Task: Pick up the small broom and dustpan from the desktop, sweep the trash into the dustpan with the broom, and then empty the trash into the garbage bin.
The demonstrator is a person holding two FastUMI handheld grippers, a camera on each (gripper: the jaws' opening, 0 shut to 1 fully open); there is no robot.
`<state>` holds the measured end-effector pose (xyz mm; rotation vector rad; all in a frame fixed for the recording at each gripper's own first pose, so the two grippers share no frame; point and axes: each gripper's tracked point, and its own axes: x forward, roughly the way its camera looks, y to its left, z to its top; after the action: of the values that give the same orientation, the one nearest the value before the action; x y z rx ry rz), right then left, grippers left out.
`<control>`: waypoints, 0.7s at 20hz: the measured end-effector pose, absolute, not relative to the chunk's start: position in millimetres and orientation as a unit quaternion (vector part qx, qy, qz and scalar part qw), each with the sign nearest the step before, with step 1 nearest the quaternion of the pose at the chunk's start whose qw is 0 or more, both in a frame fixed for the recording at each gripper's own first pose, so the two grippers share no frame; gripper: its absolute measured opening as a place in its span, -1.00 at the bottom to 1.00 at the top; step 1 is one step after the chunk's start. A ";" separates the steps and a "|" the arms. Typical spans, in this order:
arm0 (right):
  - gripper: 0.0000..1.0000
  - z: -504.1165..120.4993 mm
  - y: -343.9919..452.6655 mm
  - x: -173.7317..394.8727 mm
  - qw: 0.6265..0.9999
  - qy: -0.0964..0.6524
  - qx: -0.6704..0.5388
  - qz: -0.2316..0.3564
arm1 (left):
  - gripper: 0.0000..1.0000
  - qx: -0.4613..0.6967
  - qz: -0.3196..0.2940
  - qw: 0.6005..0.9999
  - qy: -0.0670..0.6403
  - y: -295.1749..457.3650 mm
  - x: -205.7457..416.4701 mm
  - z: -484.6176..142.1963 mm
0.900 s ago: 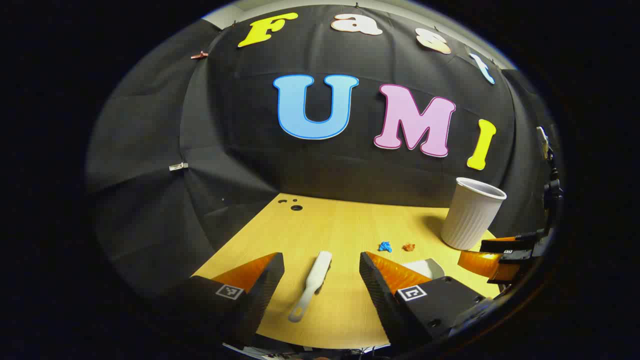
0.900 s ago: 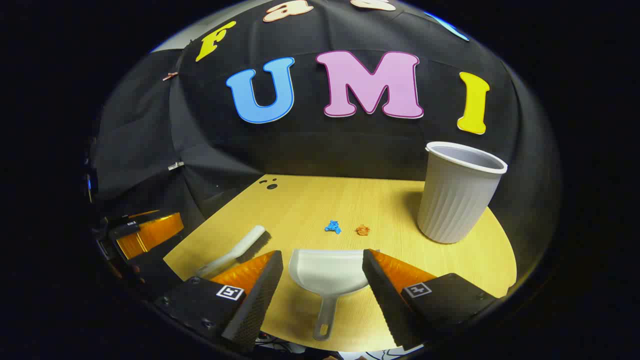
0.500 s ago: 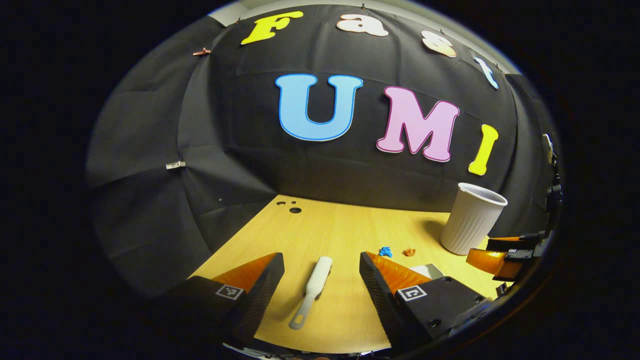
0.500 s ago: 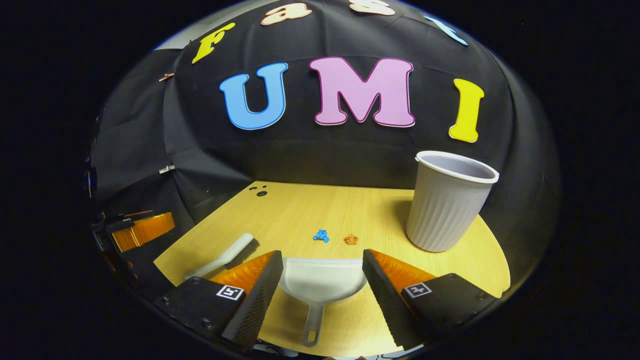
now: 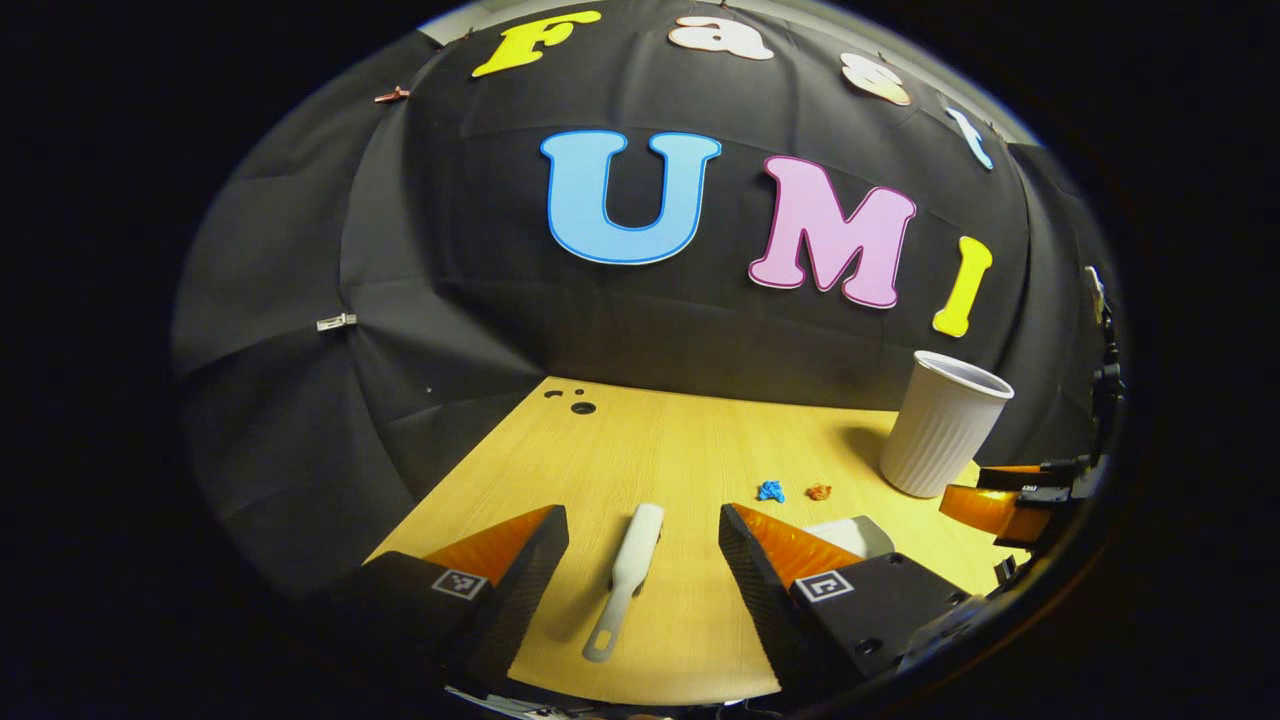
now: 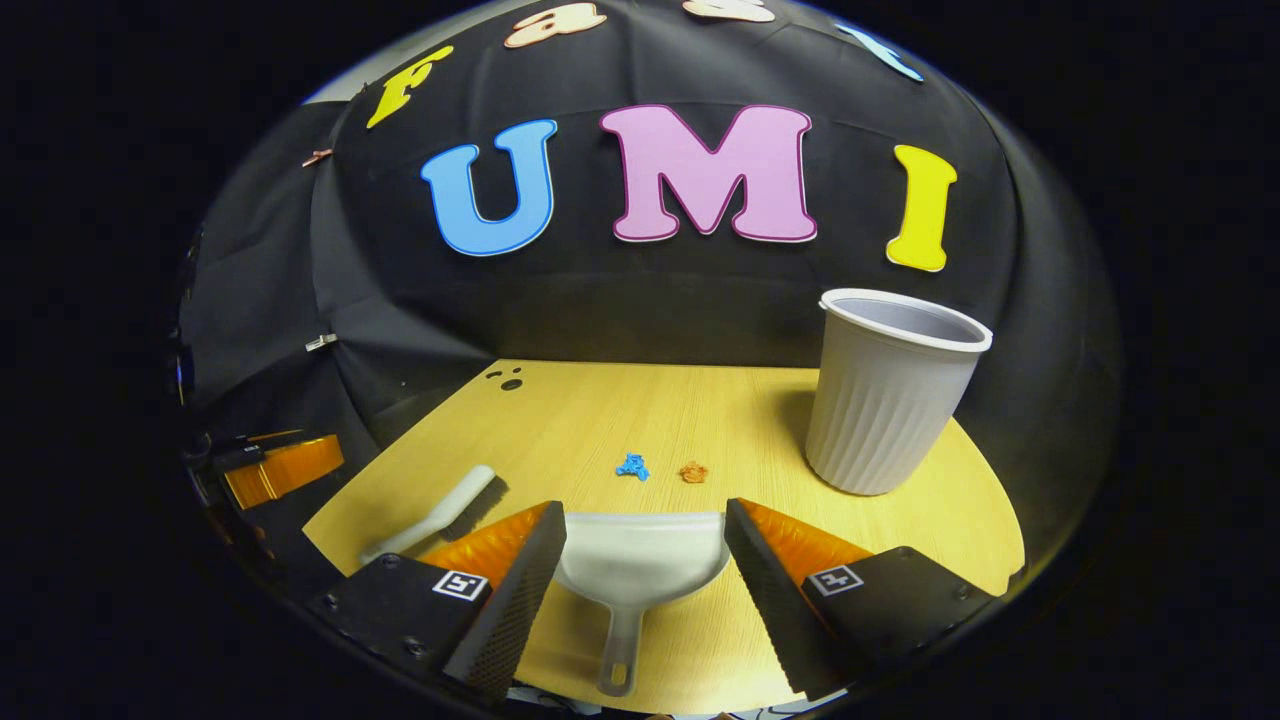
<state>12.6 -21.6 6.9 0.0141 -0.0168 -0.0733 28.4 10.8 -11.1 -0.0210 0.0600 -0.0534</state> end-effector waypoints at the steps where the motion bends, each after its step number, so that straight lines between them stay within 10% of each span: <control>1: 0.99 6.4 -20.1 13.3 0.999 -0.008 0.007 -0.036 | 0.92 -0.011 -0.027 0.999 0.032 12.3 30.3 -12.3; 14: 0.99 -24.6 -16.5 25.4 0.999 0.035 0.021 -0.033 | 0.92 0.013 -0.061 0.985 0.162 16.5 73.5 -80.7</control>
<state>25.4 -16.5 -24.6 0.0429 0.0708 -0.0657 73.5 16.5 -80.7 0.0257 0.3248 -0.1217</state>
